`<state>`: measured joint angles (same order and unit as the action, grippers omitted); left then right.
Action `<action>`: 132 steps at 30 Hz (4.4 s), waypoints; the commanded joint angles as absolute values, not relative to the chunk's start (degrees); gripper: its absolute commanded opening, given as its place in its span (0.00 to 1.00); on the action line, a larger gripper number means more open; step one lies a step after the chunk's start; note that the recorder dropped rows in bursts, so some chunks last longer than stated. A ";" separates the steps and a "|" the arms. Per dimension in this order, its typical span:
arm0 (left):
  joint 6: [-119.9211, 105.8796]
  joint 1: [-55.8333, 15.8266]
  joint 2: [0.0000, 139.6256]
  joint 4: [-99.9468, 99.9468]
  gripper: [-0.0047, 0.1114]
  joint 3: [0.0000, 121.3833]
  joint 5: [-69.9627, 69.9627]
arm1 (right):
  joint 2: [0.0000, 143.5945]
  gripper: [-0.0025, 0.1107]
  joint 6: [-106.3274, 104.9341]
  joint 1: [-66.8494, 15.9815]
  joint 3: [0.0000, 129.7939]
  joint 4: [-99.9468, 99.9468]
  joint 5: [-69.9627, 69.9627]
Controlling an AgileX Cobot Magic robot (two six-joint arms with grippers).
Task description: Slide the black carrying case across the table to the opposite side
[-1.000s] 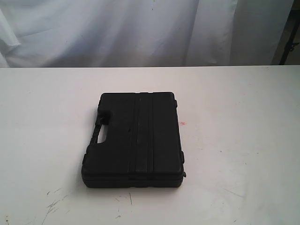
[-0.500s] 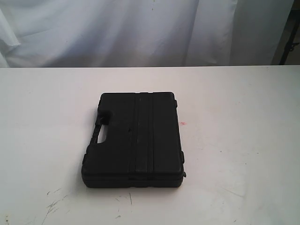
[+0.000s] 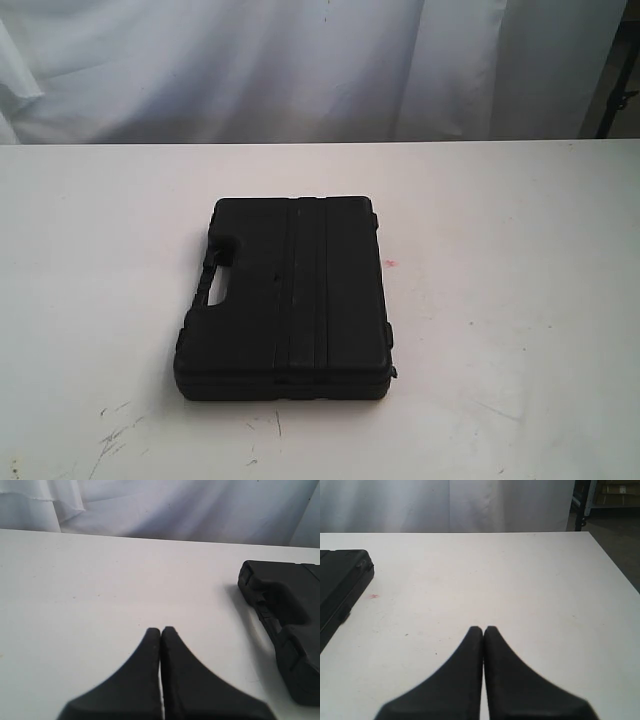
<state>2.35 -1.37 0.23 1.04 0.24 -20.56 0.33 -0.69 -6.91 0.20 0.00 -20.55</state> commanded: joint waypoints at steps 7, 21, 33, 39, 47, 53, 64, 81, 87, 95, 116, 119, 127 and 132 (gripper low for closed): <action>2.39 -1.26 0.00 -3.93 0.04 0.00 -19.74 | 0.00 0.02 -0.55 -6.58 0.00 0.56 -19.62; 2.50 -1.26 0.00 0.44 0.04 0.00 -6.81 | 0.00 0.02 -0.55 -6.58 0.00 0.56 -19.62; 4.90 -1.26 0.00 2.64 0.04 0.00 9.06 | 0.00 0.02 -0.55 -6.58 0.00 0.56 -19.62; 4.80 -1.26 5.22 5.85 0.04 13.20 0.00 | 0.00 0.02 -0.55 -6.58 0.00 0.56 -19.62; 4.29 -1.26 31.21 5.85 0.04 38.45 -24.39 | 0.00 0.02 -0.55 -6.58 0.00 0.56 -19.62; 4.00 -1.26 44.62 5.85 0.04 42.60 -38.04 | 0.00 0.02 -0.55 -6.58 0.00 0.56 -19.62; 3.85 -1.26 56.32 8.25 0.04 43.06 -39.34 | 0.00 0.02 -0.55 -6.58 0.00 0.56 -19.62; -0.51 -3.70 85.75 12.75 0.04 65.75 -52.48 | 0.00 0.02 -0.55 -6.58 0.00 0.56 -19.62; 0.00 -9.54 93.17 11.33 0.04 70.82 -52.80 | 0.00 0.02 -0.55 -6.58 0.00 0.56 -19.62; 1.20 -15.04 102.06 11.44 0.04 77.47 -52.90 | 0.00 0.02 -0.55 -6.58 0.00 0.56 -19.62; 2.97 -18.91 117.32 12.14 0.43 84.26 -52.24 | 0.00 0.02 -0.55 -6.58 0.00 0.56 -19.62; 2.74 -18.91 118.74 11.92 0.44 84.26 -51.18 | 0.00 0.02 -0.55 -6.58 0.00 0.56 -19.62; 2.51 -18.91 122.13 12.93 0.44 84.26 -49.69 | 0.00 0.02 -0.55 -6.58 0.00 0.56 -19.62; 2.51 -18.91 123.17 12.81 0.43 84.26 -49.28 | 0.00 0.02 -0.55 -6.58 0.00 0.56 -19.62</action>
<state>2.33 -18.67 122.99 12.52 83.84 -50.11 0.33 -0.69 -6.91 0.20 0.00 -20.44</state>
